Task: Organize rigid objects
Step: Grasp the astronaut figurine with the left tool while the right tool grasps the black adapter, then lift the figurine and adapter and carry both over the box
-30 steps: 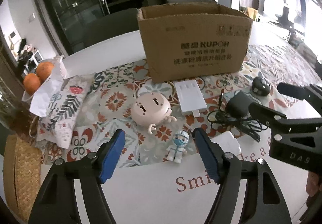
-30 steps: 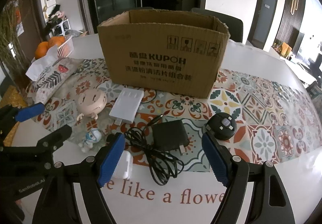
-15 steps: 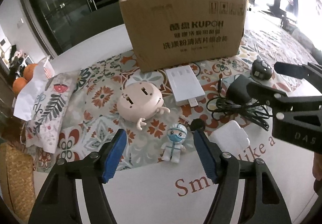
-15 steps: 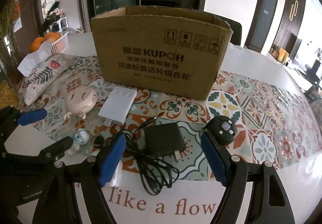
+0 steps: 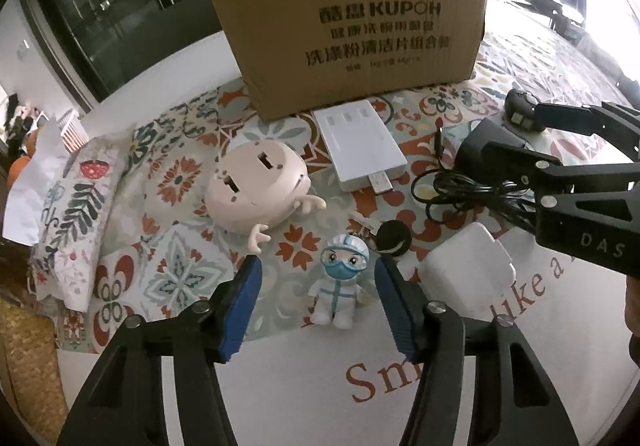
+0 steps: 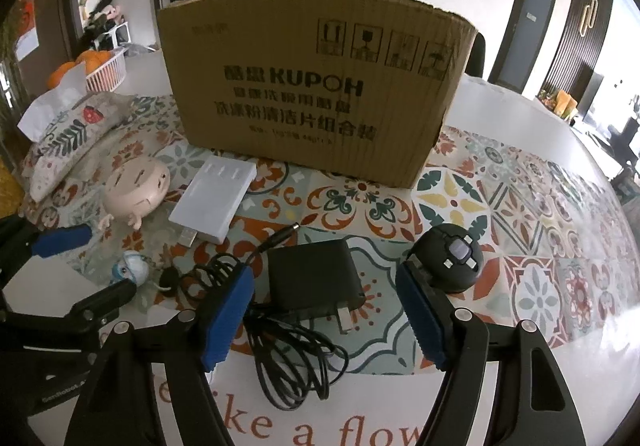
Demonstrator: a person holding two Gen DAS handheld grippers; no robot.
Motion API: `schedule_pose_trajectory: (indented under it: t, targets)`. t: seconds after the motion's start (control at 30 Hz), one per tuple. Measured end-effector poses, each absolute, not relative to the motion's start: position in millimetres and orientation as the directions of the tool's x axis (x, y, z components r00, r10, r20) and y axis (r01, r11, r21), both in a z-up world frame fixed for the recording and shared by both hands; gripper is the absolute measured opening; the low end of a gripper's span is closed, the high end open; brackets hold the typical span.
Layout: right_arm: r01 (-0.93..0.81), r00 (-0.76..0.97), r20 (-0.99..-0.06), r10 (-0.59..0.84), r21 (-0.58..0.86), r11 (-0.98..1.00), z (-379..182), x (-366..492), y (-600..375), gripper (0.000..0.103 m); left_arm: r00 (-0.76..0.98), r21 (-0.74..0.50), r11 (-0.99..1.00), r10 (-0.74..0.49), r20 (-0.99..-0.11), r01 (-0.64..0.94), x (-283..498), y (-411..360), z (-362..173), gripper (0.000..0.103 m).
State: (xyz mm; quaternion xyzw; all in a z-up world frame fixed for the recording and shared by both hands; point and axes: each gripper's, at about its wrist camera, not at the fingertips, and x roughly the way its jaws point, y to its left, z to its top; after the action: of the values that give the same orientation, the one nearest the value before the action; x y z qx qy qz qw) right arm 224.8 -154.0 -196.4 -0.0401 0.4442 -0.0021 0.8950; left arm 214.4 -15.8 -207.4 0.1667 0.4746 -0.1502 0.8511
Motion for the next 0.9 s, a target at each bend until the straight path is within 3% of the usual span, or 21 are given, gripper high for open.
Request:
schedule_pose_trajectory:
  t: [0.57, 0.7, 0.9]
  targets:
    - [-0.037, 0.555, -0.832, 0.006, -0.018, 0.999, -219, 238, -161, 0.069, 0.462, 0.076, 0.906, -0.138, -0.876, 0.416, 227, -20, -223, 0.037]
    - [-0.046, 0.543, -0.839, 0.036, 0.013, 0.999, -222, 241, -161, 0.060, 0.457, 0.061, 0.907, -0.150, -0.877, 0.416, 227, -20, -223, 0.027]
    - [-0.035, 0.538, -0.842, 0.033, 0.017, 0.999, -222, 239, -161, 0.060, 0.470, 0.071, 0.912, -0.139, -0.872, 0.403, 225, -19, -220, 0.027]
